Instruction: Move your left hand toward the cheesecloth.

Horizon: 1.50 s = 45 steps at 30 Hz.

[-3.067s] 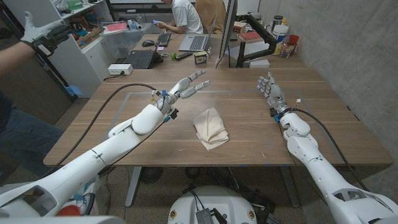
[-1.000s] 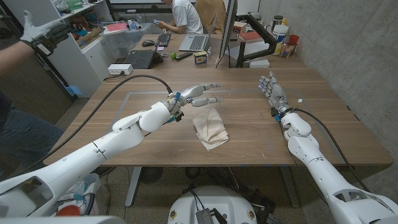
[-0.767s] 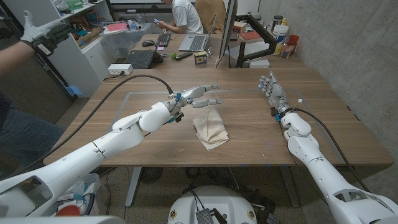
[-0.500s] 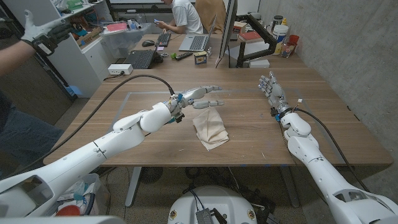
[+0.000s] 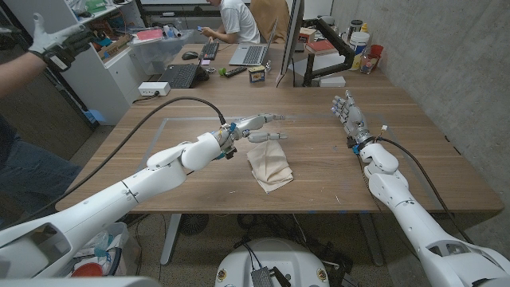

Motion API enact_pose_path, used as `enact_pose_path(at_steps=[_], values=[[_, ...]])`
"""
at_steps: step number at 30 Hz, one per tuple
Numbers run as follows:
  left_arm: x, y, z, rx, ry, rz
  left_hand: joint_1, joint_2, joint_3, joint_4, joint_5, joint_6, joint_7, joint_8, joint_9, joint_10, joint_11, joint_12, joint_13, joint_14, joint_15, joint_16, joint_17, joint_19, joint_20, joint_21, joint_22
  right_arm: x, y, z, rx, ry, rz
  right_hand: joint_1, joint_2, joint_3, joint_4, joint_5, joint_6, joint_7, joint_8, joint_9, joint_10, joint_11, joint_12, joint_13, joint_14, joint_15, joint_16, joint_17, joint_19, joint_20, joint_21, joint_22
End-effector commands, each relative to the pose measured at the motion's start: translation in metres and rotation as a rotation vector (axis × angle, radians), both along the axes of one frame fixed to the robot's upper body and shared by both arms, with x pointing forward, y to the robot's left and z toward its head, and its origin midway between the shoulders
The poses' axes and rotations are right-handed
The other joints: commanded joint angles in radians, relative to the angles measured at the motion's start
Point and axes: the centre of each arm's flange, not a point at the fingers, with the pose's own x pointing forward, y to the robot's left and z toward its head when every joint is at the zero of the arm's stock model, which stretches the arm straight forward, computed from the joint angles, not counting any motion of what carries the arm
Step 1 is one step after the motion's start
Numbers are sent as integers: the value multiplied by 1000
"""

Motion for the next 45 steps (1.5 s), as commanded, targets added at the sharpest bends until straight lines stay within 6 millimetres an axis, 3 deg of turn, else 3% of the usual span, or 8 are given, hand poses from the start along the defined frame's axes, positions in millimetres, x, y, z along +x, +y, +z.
enact_pose_path(at_steps=[1,15,45], values=[[6,-3,-5,55,-7,18,12,-2,-7,-3,-3,9,-3,0,6,11,-5,8,3,6,-1,2,2,2,4,0,5,2,1,-1,5,7,-2,2,11,2,-3,3,6,1,5,3,7,2,2,3,10,1,1,2,3,6,-1,3],[13,-7,-9,106,17,22,14,-1,-9,-3,-3,16,-2,1,6,18,-7,10,4,10,-2,2,2,3,-8,0,5,2,-3,0,-7,10,-10,1,13,1,-4,3,6,1,4,3,9,3,2,3,11,4,1,2,4,6,-2,3],[0,-12,-23,149,29,55,19,1,-14,-4,-2,20,0,-1,6,29,-8,11,5,18,0,2,3,11,-13,1,5,-2,-7,7,-26,1,-3,1,15,-1,-5,3,5,0,4,3,9,2,2,3,12,3,1,2,5,7,-5,3]])
